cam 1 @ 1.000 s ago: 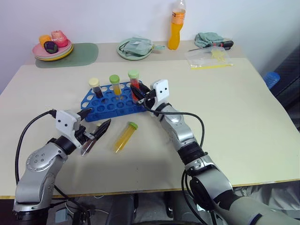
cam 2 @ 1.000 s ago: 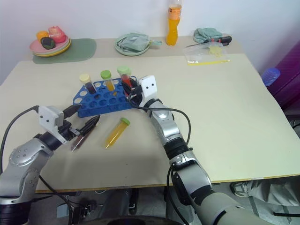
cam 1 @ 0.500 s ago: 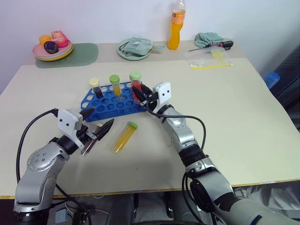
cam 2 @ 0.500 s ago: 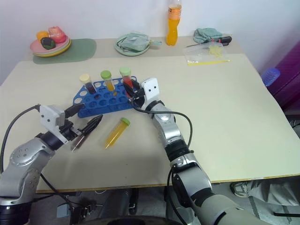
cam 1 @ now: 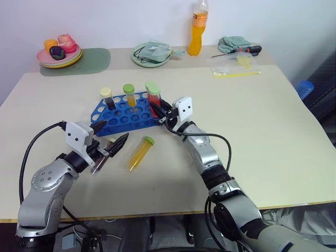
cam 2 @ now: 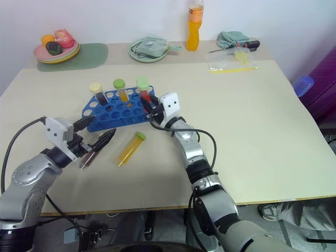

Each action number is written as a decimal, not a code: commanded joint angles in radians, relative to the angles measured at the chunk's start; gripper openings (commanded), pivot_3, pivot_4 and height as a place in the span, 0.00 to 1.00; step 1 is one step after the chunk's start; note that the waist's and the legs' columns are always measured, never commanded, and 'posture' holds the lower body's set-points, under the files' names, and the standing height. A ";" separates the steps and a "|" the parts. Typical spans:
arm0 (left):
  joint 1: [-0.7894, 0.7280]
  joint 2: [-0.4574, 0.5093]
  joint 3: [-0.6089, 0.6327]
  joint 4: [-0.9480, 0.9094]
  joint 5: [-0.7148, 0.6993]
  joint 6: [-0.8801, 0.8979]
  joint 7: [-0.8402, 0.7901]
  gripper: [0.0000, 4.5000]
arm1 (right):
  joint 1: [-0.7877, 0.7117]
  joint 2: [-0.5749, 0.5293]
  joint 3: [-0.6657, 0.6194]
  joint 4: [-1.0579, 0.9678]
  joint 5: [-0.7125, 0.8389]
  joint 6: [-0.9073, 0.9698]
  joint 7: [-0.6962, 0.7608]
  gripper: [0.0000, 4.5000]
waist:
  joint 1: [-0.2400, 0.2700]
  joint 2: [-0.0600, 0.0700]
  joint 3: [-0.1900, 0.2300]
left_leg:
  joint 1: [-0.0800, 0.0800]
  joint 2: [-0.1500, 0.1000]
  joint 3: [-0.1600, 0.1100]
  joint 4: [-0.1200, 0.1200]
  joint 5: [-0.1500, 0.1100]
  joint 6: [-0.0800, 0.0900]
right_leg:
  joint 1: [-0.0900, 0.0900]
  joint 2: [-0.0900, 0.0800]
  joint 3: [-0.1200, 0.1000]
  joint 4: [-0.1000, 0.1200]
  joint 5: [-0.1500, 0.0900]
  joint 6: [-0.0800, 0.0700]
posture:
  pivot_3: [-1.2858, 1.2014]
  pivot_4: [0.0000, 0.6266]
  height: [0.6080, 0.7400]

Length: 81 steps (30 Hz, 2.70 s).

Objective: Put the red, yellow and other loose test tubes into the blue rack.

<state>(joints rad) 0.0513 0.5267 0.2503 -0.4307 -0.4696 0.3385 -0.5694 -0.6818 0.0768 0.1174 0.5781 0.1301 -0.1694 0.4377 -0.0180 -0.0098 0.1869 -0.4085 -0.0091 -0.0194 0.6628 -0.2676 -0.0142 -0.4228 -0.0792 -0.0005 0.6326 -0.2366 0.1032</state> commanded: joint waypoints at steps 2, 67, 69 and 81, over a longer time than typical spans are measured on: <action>0.002 -0.004 0.009 -0.023 -0.006 -0.020 -0.005 1.00 | -0.010 0.005 -0.002 0.007 -0.012 -0.016 0.002 0.16 | 0.000 0.000 0.000 | 0.000 0.000 0.000 0.000 0.000 0.000 | 0.000 0.000 0.000 0.000 0.000 0.000 | 0.52 0.24 1.00; -0.826 0.013 -0.444 0.273 -0.842 1.276 1.171 0.21 | 0.396 -0.842 -0.073 -1.153 0.440 0.673 0.554 0.93 | 0.030 -0.005 0.003 | 0.001 -0.006 -0.004 0.004 0.002 -0.002 | 0.006 0.000 0.000 0.000 -0.001 0.001 | 0.52 0.24 1.00; -0.837 0.037 -0.433 0.262 -0.872 1.276 1.167 0.21 | 0.389 -0.840 -0.074 -1.154 0.443 0.676 0.550 0.93 | 0.027 -0.005 0.003 | 0.001 -0.006 -0.005 0.004 0.002 -0.003 | 0.006 0.000 0.000 0.000 -0.001 0.001 | 0.52 0.24 1.00; -0.638 0.257 -0.152 -0.188 -0.491 0.671 0.688 0.21 | 0.355 -0.783 -0.103 -1.145 0.481 0.718 0.458 0.93 | 0.030 -0.004 0.002 | 0.000 -0.008 -0.003 0.001 0.005 -0.009 | 0.003 -0.002 0.001 -0.001 -0.003 -0.003 | 0.52 0.24 1.00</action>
<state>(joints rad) -0.6191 0.8016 0.0724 -0.5947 -1.0807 1.1624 0.1826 -0.3071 -0.7252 0.0373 -0.5439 0.5885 0.5460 0.9223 0.0120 -0.0137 0.1893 -0.4081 -0.0176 -0.0228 0.6640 -0.2624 -0.0229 -0.4192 -0.0811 0.0000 0.6315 -0.2394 0.0998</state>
